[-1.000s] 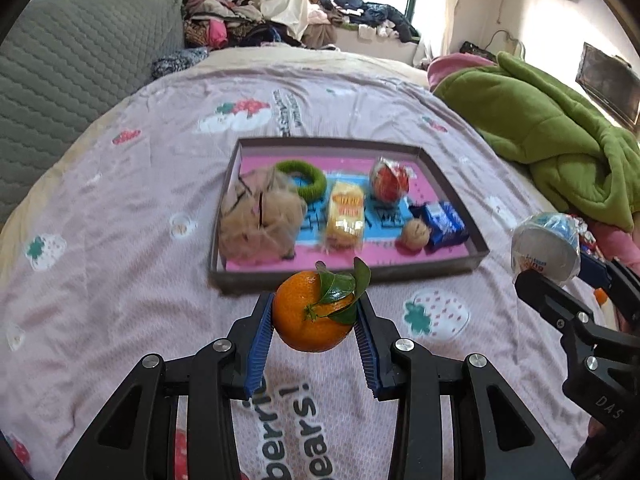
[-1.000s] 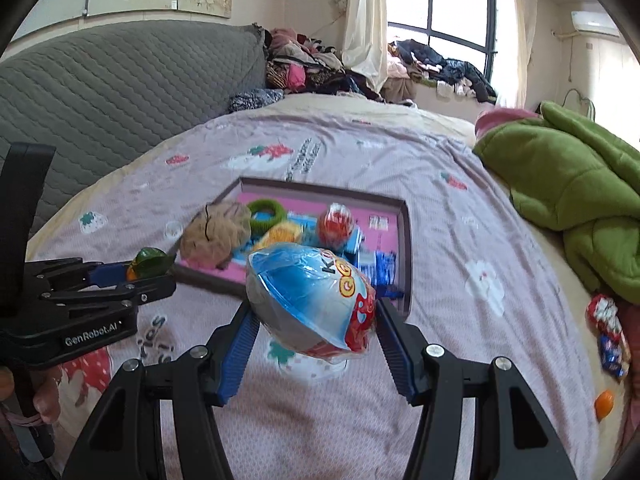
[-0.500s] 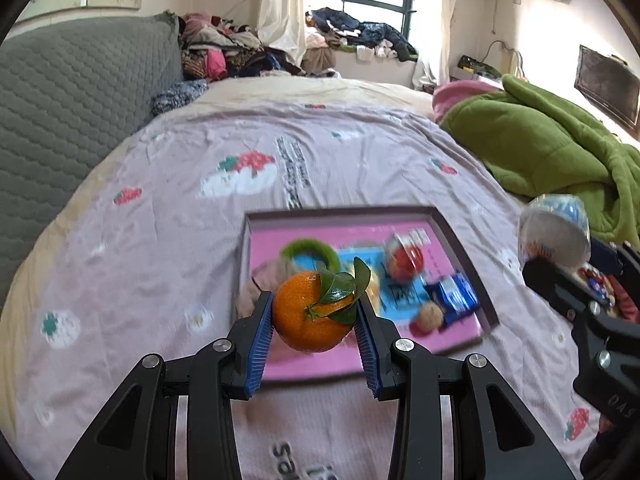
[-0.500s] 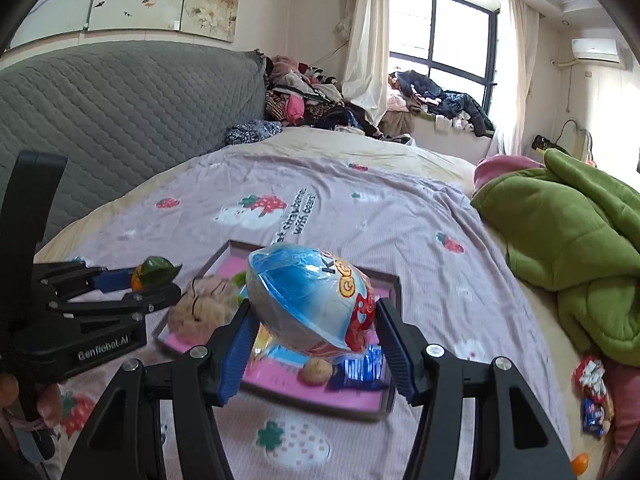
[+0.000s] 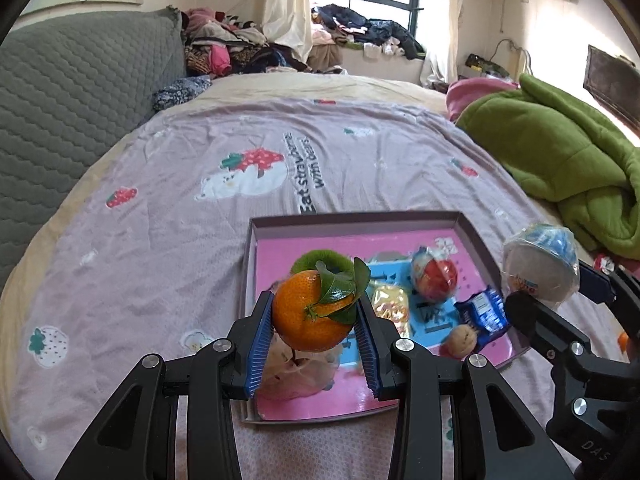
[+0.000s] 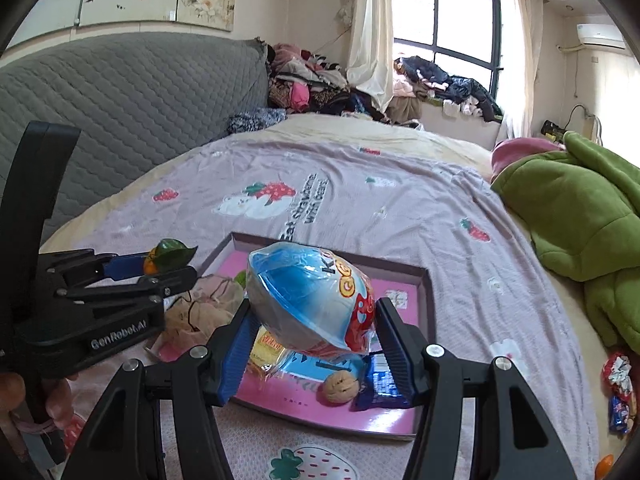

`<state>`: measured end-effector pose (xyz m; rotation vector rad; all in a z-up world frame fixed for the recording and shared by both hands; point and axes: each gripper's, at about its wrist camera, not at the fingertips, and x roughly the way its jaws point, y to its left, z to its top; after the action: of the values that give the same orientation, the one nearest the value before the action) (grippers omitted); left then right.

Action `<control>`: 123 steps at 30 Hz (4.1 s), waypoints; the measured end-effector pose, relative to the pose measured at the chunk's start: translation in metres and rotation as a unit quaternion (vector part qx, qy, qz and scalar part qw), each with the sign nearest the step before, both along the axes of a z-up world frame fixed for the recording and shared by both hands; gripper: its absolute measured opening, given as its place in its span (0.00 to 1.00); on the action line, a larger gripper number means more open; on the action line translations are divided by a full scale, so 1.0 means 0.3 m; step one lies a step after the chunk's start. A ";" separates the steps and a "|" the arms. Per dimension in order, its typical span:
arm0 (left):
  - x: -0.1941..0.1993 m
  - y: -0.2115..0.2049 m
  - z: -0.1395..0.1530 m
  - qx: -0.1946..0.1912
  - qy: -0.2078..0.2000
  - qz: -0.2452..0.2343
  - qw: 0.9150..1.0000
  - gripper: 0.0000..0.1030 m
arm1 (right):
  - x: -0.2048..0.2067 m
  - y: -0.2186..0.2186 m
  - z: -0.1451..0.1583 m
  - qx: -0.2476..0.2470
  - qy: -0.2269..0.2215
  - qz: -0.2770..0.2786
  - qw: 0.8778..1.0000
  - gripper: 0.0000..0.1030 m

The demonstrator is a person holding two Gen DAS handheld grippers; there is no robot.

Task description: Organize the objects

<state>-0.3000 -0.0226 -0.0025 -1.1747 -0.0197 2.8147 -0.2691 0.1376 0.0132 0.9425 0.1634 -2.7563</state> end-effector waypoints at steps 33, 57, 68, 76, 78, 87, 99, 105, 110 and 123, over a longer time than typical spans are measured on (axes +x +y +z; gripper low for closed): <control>-0.062 0.014 -0.268 -0.004 -0.053 -0.004 0.999 0.39 | -0.087 -0.049 -0.279 0.049 -0.066 -0.020 0.996 0.58; -0.068 0.034 -0.314 0.004 -0.086 -0.020 0.996 0.41 | -0.089 -0.067 -0.312 0.082 -0.081 -0.021 0.993 0.58; -0.029 0.024 -0.294 0.017 -0.092 -0.040 0.995 0.56 | -0.066 -0.043 -0.290 0.076 -0.074 -0.021 0.994 0.60; 0.004 0.011 -0.263 0.033 -0.080 -0.047 0.995 0.57 | -0.040 0.003 -0.245 0.040 -0.061 -0.021 0.997 0.60; 0.014 0.007 -0.246 0.038 -0.075 -0.049 0.995 0.58 | -0.037 0.020 -0.227 0.028 -0.056 -0.027 0.998 0.60; 0.073 0.014 -0.136 0.032 -0.045 -0.034 0.998 0.58 | 0.011 0.065 -0.163 0.005 -0.043 -0.034 0.998 0.61; 0.187 0.010 0.012 0.030 -0.015 -0.004 0.999 0.62 | 0.106 0.094 -0.056 -0.031 -0.027 -0.032 0.999 0.62; 0.247 0.016 0.078 0.023 0.002 0.004 1.000 0.67 | 0.160 0.080 0.002 -0.035 -0.014 -0.026 0.999 0.63; 0.301 0.023 0.137 0.012 0.019 0.010 1.000 0.68 | 0.212 0.073 0.066 -0.040 0.004 -0.027 0.999 0.63; 0.452 0.049 0.282 -0.018 0.054 0.028 0.998 0.71 | 0.348 0.085 0.228 -0.046 0.045 -0.025 0.998 0.66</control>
<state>-0.1643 -0.0080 0.0821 -1.0439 0.0071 2.9354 -0.1647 0.1631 0.0817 0.8120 0.0284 -2.8265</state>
